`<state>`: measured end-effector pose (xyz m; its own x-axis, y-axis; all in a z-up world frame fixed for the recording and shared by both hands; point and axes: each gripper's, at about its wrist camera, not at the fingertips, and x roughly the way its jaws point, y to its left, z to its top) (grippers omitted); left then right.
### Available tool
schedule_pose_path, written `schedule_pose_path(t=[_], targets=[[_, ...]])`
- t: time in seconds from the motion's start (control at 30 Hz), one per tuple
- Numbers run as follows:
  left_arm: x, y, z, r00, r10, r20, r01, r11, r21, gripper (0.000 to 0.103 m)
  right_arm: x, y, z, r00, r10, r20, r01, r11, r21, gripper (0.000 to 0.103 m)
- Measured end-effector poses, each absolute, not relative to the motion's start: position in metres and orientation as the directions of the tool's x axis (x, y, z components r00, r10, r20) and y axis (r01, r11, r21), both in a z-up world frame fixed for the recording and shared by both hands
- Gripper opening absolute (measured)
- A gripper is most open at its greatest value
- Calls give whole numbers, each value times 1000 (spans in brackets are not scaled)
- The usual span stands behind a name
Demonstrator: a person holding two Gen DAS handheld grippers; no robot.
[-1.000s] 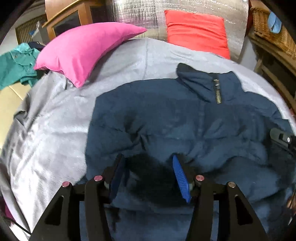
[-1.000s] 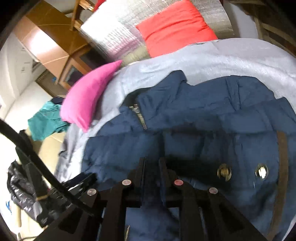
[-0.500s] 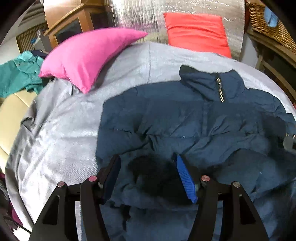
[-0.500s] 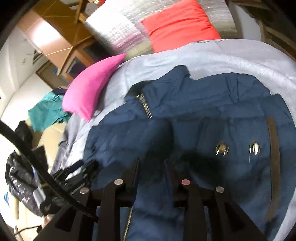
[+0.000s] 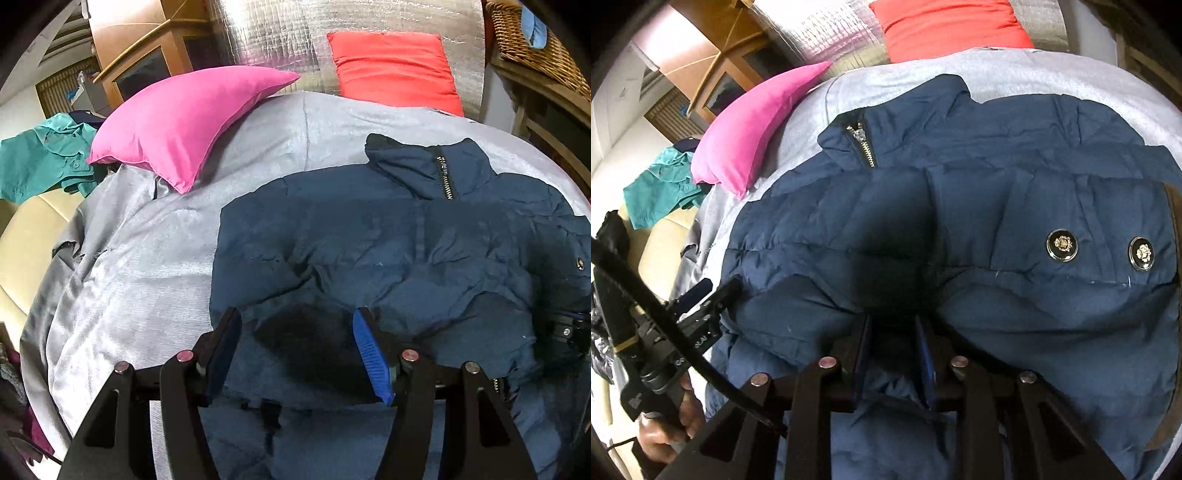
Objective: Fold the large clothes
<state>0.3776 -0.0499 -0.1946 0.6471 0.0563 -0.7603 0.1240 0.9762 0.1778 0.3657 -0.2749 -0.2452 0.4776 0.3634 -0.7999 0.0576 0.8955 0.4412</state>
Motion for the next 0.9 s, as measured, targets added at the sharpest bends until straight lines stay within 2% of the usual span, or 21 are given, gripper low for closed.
schedule_pose_path(t=[0.17,0.37,0.53,0.67,0.9], targets=[[374,-50,-193,655,62,-754,128,973,191,64,355,-282,-227,474,383,-793,66,883,465,28],[372,-41,-192,660,70,-748,116,974,193,64,330,-302,-198,532,312,-787,86,905,416,28],[370,-37,-194,665,89,-741,111,970,216,64,326,-327,-217,492,237,-838,203,905,375,27],[378,-40,-216,601,109,-792,142,960,240,65,336,-326,-236,451,251,-856,209,903,375,27],[379,-12,-193,618,46,-785,89,988,128,65,315,-367,-205,528,266,-806,240,864,442,27]])
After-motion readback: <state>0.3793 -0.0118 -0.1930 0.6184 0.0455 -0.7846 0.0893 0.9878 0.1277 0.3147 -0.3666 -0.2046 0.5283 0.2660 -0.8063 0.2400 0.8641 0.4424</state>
